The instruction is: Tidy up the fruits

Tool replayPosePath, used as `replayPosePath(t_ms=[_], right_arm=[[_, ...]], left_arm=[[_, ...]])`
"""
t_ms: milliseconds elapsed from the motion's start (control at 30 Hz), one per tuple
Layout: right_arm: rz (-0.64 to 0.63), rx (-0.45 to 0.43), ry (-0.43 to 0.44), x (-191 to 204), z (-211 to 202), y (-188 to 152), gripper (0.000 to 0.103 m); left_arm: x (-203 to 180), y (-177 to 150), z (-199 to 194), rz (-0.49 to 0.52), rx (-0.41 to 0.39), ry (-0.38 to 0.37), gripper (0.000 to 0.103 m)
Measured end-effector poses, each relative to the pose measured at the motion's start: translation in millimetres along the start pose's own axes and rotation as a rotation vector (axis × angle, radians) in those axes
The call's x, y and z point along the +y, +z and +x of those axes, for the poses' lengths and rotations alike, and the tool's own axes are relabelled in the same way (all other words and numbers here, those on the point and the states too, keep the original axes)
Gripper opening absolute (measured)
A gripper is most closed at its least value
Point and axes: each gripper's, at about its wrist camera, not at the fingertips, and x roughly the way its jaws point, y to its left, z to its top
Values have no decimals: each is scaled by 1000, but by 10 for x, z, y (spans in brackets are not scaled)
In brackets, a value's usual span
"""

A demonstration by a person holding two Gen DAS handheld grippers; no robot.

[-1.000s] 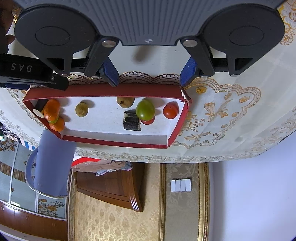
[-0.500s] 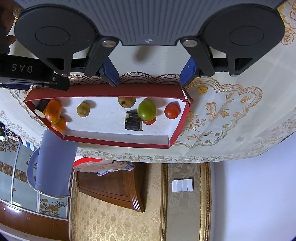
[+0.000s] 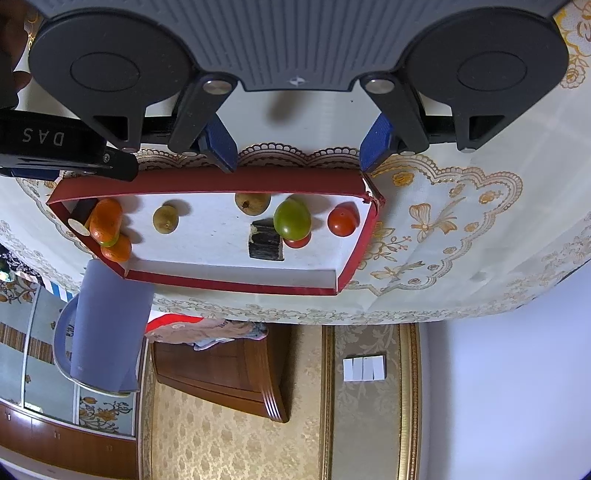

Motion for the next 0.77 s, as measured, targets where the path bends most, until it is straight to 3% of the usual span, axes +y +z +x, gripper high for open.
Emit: replayPosePath(t_ms=[400,633,767], right_arm=[[2,0,0,0,-3,3,103],[-19,9,4,-4,-64,-26,103],[-44,26,-1,-6,-135,-81,103]], left_arm=[[-18,2,-26,18,-9,-36,73],[29,-16,-17,14,30,-77,73],[-3,-98,-45,63,79,-78,73]])
